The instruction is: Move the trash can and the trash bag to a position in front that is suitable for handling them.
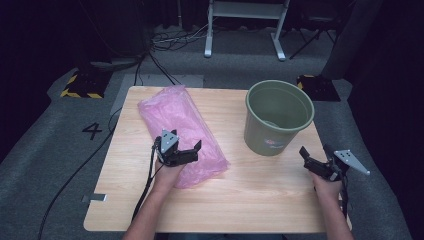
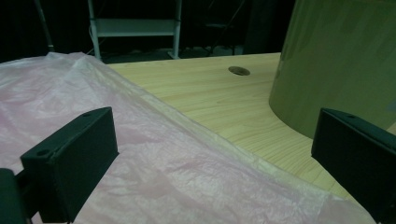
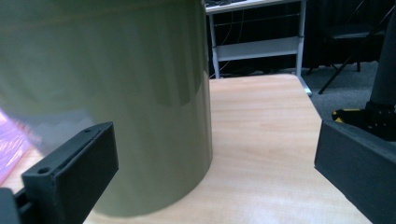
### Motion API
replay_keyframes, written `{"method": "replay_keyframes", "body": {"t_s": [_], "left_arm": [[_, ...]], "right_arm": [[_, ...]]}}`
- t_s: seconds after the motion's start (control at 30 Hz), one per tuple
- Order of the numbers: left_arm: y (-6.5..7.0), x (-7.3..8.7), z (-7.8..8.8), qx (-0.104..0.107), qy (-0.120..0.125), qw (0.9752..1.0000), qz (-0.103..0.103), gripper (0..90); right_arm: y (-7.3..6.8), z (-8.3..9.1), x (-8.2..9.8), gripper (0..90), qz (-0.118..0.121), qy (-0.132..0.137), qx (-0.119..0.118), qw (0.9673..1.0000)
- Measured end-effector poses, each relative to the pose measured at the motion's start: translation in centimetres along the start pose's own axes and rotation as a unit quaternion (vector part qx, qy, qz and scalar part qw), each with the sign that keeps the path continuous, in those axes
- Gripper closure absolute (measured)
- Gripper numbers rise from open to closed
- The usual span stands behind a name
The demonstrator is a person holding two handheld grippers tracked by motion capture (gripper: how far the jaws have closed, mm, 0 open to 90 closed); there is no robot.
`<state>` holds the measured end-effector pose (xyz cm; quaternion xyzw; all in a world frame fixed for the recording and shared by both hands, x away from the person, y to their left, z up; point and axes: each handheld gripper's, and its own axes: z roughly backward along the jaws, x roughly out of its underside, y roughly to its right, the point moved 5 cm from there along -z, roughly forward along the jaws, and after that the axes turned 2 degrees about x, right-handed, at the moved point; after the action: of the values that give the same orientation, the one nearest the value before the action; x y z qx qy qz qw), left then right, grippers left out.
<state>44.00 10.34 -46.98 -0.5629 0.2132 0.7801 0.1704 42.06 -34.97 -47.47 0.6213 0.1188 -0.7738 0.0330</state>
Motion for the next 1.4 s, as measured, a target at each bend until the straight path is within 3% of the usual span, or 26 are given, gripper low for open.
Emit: {"method": "replay_keyframes", "body": {"t_s": [0.17,0.37,0.57,0.8,1.0,1.1,1.23,1.4], "left_arm": [[0.6,-1.2,-2.0,0.011,-0.001,0.9999,0.002,0.3],[1.6,-2.7,-4.4,0.019,0.005,0.9995,0.025,0.3],[2.6,-4.9,-6.5,0.014,0.003,0.9999,0.004,0.2],[3.8,-7.2,-9.8,0.026,0.005,0.9996,0.013,0.2],[3.8,-7.6,-12.1,0.019,-0.008,0.9996,0.02,0.3],[3.5,-7.6,-13.3,0.009,-0.019,0.9997,0.014,0.3],[3.5,-7.7,-14.4,0.018,-0.006,0.9998,0.006,0.1],[3.4,-7.3,-16.1,0.013,-0.02,0.9997,0.003,0.0]], "right_arm": [[0.1,-1.2,-1.5,0.0,0.016,-0.002,0.004,0.9999],[0.2,-2.2,-2.6,0.0,0.024,-0.007,0.008,0.9997],[0.6,-3.6,-3.1,0.0,0.012,-0.006,0.007,0.9999],[0.8,-5.0,-3.3,0.0,0.015,-0.014,0.021,0.9996],[1.6,-6.0,-3.4,0.0,0.012,-0.021,0.035,0.9991],[1.9,-6.4,-3.4,0.0,0.01,-0.025,0.038,0.9989],[2.6,-7.5,-3.6,0.0,0.01,-0.024,0.037,0.999],[3.3,-8.5,-3.6,0.0,0.021,-0.032,0.034,0.9987]]}}
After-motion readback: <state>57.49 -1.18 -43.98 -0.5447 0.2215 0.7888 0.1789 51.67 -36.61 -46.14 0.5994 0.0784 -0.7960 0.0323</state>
